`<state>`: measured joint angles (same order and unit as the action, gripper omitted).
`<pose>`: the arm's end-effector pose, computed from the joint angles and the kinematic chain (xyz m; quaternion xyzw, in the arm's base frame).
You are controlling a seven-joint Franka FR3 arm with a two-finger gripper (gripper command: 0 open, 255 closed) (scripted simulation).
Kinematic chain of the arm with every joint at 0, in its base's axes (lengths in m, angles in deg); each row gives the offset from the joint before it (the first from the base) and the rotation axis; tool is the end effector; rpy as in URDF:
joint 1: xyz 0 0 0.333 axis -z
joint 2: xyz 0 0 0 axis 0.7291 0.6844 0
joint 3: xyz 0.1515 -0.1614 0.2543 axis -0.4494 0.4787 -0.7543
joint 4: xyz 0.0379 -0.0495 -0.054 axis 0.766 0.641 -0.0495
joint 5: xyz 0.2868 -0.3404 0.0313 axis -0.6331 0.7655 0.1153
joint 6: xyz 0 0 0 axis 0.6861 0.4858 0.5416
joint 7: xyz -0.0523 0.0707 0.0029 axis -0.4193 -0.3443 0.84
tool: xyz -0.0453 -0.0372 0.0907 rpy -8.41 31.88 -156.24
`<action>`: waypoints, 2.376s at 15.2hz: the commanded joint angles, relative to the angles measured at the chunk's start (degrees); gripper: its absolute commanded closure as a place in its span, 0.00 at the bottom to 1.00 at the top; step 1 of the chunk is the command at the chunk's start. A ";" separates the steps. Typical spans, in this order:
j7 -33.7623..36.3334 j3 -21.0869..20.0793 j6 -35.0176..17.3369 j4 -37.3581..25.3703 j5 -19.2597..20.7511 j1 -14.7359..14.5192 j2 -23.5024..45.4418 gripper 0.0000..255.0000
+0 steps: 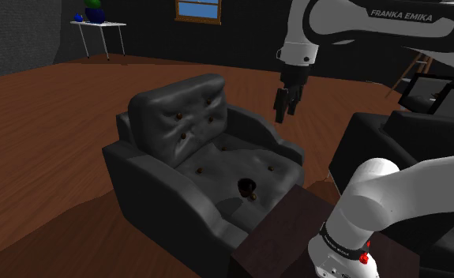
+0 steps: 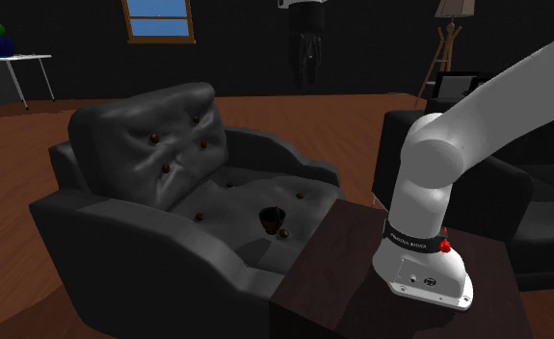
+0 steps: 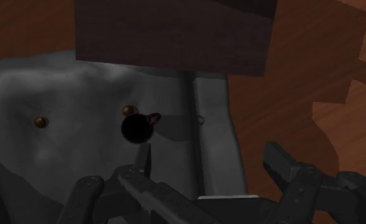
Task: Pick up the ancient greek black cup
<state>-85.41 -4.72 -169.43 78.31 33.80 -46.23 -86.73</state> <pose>0.3341 0.0037 0.6104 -0.9985 -0.0436 0.0271 0.0171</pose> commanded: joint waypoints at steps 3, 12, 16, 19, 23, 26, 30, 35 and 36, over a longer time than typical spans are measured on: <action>0.89 -0.45 -3.68 3.08 0.17 0.38 0.97 0.00; 5.22 -2.30 -21.29 13.70 1.24 2.28 9.66 0.00; 7.41 -2.98 -29.61 16.53 2.08 3.30 15.95 0.00; 9.25 -3.44 -35.92 17.80 2.99 4.20 21.61 0.00; 12.10 -3.94 -44.18 18.29 4.79 5.59 30.24 0.00; 14.68 -4.11 -50.03 17.75 6.77 6.69 37.33 0.00; 18.79 -3.72 -57.03 15.82 10.38 7.91 47.27 0.00; 23.28 -2.10 -63.28 12.73 14.58 8.13 57.62 0.00; 23.57 -1.96 -64.05 12.61 14.90 8.06 58.52 0.00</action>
<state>-62.40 -6.88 -232.45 91.20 48.19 -38.09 -29.55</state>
